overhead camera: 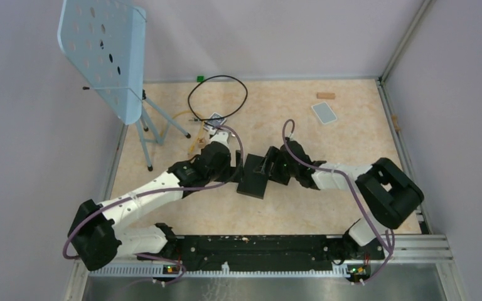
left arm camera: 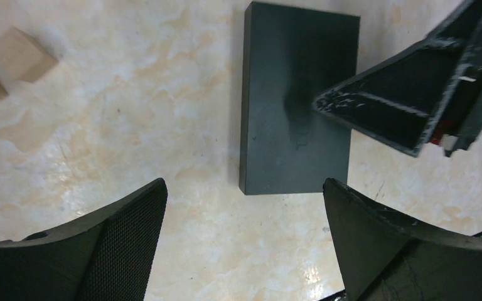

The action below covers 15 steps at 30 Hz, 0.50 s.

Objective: Insert the plug into the switch port

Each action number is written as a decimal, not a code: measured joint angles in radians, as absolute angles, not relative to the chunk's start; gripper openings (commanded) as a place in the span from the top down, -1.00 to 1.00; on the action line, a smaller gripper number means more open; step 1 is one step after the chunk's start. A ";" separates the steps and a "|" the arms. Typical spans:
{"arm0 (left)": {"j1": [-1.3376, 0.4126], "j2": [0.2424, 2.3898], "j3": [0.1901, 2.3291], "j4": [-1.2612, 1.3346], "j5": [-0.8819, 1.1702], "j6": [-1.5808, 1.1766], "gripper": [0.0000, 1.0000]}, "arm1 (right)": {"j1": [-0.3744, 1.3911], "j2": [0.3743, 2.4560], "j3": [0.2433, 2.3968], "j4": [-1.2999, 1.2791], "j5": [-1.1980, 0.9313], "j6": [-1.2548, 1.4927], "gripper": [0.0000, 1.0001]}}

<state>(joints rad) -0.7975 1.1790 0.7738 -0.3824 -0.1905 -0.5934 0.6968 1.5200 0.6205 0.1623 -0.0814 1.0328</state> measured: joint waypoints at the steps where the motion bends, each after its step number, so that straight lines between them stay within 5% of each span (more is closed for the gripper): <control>1: -0.792 1.179 0.790 -0.390 -0.200 -0.588 -0.97 | 0.694 1.557 0.651 0.175 -0.093 1.031 -0.50; 8: -0.700 1.190 0.927 -0.425 -0.225 -0.482 -0.97 | 0.672 1.629 0.786 0.071 -0.036 0.918 -0.53; 15: -0.601 1.324 1.090 -0.430 -0.296 -0.379 -0.95 | 0.636 1.374 0.741 -0.123 0.084 0.784 -0.53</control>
<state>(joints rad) -0.6006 1.3239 1.0897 -0.4297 -0.2958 -0.3786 0.6361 1.3735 0.7406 -0.1226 0.0837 0.7837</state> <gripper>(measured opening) 0.983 0.764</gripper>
